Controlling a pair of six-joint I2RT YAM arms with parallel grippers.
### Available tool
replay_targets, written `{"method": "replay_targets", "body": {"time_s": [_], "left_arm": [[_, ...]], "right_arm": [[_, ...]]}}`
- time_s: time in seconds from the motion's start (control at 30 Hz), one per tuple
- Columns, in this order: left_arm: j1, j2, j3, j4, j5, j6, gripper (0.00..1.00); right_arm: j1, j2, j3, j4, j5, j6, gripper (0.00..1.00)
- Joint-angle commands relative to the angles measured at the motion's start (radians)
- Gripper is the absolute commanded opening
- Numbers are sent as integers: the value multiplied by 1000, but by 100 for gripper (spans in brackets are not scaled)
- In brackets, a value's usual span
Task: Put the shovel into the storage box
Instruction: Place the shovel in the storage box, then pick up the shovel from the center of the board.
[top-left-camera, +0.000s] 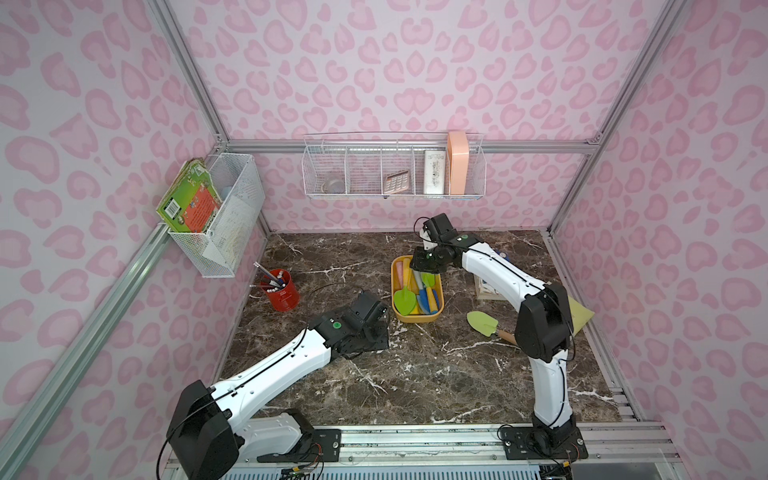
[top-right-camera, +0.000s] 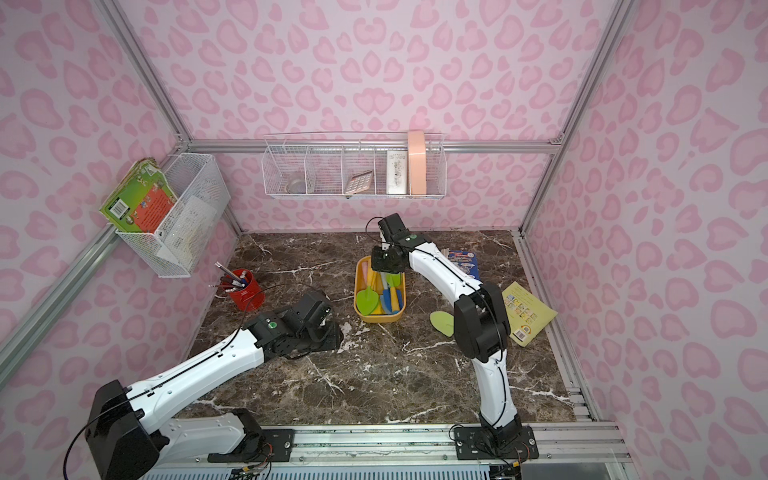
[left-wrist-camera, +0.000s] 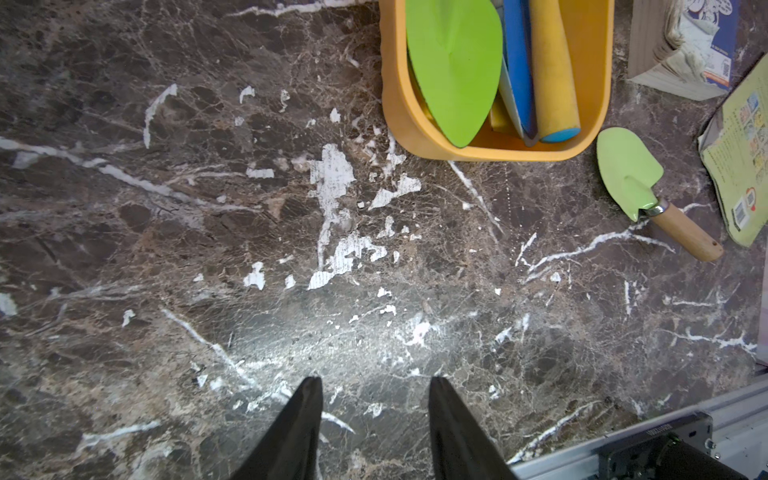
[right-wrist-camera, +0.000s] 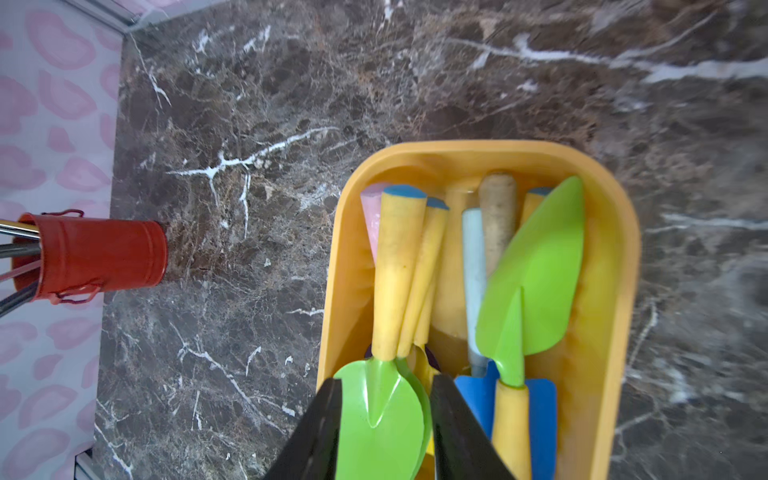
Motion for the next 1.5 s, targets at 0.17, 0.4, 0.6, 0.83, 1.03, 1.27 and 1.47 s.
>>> {"method": "replay_targets", "body": {"time_s": [0.17, 0.4, 0.6, 0.83, 1.03, 1.27, 1.47], "left_arm": [[-64, 111, 121, 23, 53, 103, 50], [-121, 218, 220, 63, 89, 145, 51], [-165, 295, 276, 94, 120, 168, 54], [-207, 362, 317, 136, 162, 196, 56], [-245, 423, 341, 183, 206, 214, 59], [-261, 454, 346, 197, 222, 221, 59], [-260, 444, 329, 187, 197, 219, 59]], "right_arm": [[-56, -276, -329, 146, 6, -31, 44], [-149, -492, -613, 207, 9, -52, 47], [-264, -625, -796, 213, 7, -75, 51], [-434, -733, -960, 203, -2, -100, 56], [-510, -783, -1049, 218, 0, -96, 61], [-534, -765, -1133, 260, -1, -86, 65], [-531, -770, -1194, 297, -42, -74, 64]]}}
